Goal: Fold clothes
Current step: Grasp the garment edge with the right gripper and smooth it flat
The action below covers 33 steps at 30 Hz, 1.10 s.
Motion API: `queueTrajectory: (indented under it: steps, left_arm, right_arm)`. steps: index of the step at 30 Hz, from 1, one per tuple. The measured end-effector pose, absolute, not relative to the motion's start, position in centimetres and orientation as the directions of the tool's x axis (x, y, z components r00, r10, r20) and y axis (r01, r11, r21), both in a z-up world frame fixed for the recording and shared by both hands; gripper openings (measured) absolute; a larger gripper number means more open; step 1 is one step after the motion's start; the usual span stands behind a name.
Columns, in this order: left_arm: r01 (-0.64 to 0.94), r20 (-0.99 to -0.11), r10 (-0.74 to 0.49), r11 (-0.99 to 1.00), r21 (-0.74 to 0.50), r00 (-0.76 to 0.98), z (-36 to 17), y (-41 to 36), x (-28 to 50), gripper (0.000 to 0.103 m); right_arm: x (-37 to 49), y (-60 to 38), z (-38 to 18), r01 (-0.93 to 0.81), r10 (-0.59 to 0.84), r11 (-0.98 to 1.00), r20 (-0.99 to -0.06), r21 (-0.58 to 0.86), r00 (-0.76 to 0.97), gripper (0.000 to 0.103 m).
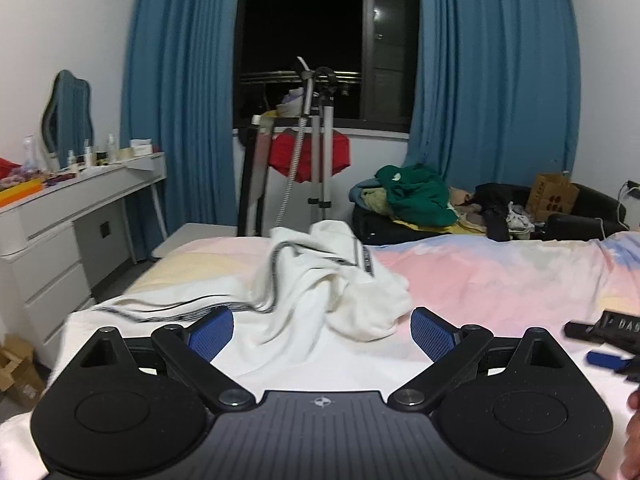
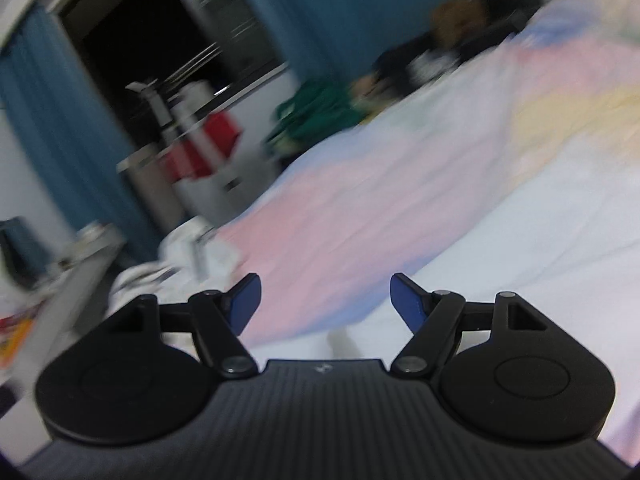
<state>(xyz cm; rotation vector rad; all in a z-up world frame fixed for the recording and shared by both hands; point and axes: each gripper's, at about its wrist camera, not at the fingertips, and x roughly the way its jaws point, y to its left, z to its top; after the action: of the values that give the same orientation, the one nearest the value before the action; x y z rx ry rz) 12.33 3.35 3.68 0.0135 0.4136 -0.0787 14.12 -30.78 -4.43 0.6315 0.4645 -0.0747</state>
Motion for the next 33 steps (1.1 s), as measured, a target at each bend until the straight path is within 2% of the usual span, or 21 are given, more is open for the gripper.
queueTrajectory:
  steps: [5, 8, 9, 11, 17, 22, 23, 24, 25, 28, 33]
  left_arm:
    - [0.092, -0.414, -0.097, 0.995, -0.032, 0.905, 0.4, 3.4, 16.2, 0.097]
    - [0.083, -0.390, -0.106, 0.994, -0.075, 0.915, -2.4, 4.2, 17.8, 0.097]
    - [0.081, -0.408, -0.104, 0.994, -0.075, 0.907, -3.5, 4.4, 18.5, 0.097]
    - [0.070, -0.451, -0.094, 0.995, -0.069, 0.888, -4.8, 4.7, 19.6, 0.097]
    - [0.003, -0.502, -0.075, 0.990, -0.144, 0.862, -8.1, 6.3, 21.5, 0.097]
    - [-0.017, -0.502, -0.096, 0.976, -0.216, 0.859, -9.7, 7.7, 22.9, 0.097]
    - [-0.023, -0.517, -0.103, 0.972, -0.232, 0.850, -10.1, 7.9, 23.2, 0.097]
    - [-0.030, -0.531, -0.110, 0.968, -0.248, 0.840, -10.5, 8.1, 23.5, 0.096]
    - [-0.036, -0.544, -0.118, 0.964, -0.263, 0.831, -10.9, 8.4, 23.8, 0.096]
    - [-0.038, -0.534, -0.133, 0.954, -0.298, 0.835, -10.9, 9.1, 23.8, 0.096]
    - [-0.025, -0.517, -0.147, 0.950, -0.312, 0.843, -10.6, 9.5, 23.5, 0.096]
  right_arm:
    - [17.7, -30.0, -5.5, 0.146, 0.209, 0.759, -0.450, 0.634, 0.868, 0.063]
    - [21.6, -30.5, -7.5, 0.172, 0.294, 0.626, -0.434, 0.761, 0.851, 0.054]
    - [23.3, -30.5, -8.4, 0.188, 0.315, 0.578, -0.429, 0.794, 0.846, 0.050]
    - [27.1, -30.5, -10.2, 0.221, 0.348, 0.492, -0.423, 0.842, 0.837, 0.048]
    - [37.1, -26.6, -11.8, 0.201, 0.350, 0.515, -0.418, 0.834, 0.838, 0.044]
    - [43.3, -23.0, -13.0, 0.209, 0.360, 0.548, -0.455, 0.810, 0.815, 0.028]
    - [43.9, -22.5, -13.3, 0.219, 0.348, 0.555, -0.463, 0.803, 0.815, 0.025]
    - [44.2, -22.3, -13.4, 0.228, 0.328, 0.559, -0.465, 0.797, 0.822, 0.016]
    - [44.5, -22.1, -13.4, 0.236, 0.306, 0.562, -0.465, 0.793, 0.831, 0.013]
    - [43.8, -22.6, -12.5, 0.234, 0.259, 0.566, -0.440, 0.790, 0.860, 0.009]
    - [40.8, -26.1, -9.1, 0.227, 0.160, 0.603, -0.394, 0.765, 0.905, 0.009]
